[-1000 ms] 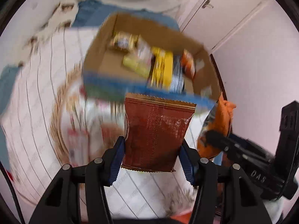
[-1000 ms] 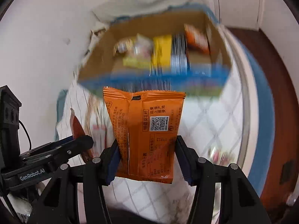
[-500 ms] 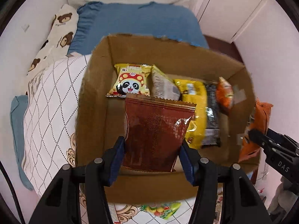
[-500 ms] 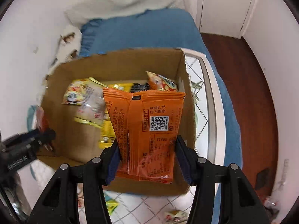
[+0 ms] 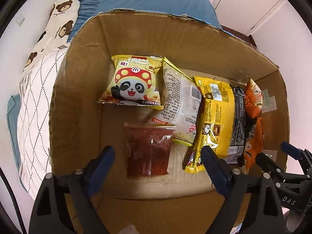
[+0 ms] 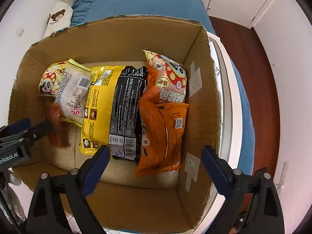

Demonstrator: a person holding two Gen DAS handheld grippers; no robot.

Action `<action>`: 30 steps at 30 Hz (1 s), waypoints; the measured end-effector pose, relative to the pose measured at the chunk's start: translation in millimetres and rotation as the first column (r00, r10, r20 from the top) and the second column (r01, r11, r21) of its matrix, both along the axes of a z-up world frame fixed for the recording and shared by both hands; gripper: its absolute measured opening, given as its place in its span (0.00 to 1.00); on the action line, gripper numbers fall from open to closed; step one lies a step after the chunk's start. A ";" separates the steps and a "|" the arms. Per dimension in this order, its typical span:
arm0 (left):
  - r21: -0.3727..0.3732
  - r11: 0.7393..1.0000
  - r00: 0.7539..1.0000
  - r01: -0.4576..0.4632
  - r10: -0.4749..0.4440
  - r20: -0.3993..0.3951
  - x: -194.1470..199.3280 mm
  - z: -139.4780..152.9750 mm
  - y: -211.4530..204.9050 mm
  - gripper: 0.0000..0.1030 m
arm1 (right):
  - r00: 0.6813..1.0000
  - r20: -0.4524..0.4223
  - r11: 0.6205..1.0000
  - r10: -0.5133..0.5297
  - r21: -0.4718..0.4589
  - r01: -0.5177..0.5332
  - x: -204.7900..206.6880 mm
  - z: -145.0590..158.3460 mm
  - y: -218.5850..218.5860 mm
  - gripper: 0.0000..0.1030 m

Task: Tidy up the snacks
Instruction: 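Carry both packets into the box and open both tools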

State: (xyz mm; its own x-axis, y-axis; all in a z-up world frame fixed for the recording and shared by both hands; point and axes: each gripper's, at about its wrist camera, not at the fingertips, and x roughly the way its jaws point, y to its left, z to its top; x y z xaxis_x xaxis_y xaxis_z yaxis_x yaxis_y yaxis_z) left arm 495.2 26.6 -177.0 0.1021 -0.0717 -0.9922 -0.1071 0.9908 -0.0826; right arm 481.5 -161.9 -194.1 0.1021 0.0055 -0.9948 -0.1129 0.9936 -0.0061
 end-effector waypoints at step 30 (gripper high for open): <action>0.082 0.997 0.966 0.002 -0.023 0.259 -94.3 63.9 -6.4 0.88 | 0.971 0.236 1.000 -0.024 0.019 0.020 -83.7 63.4 -0.2 0.94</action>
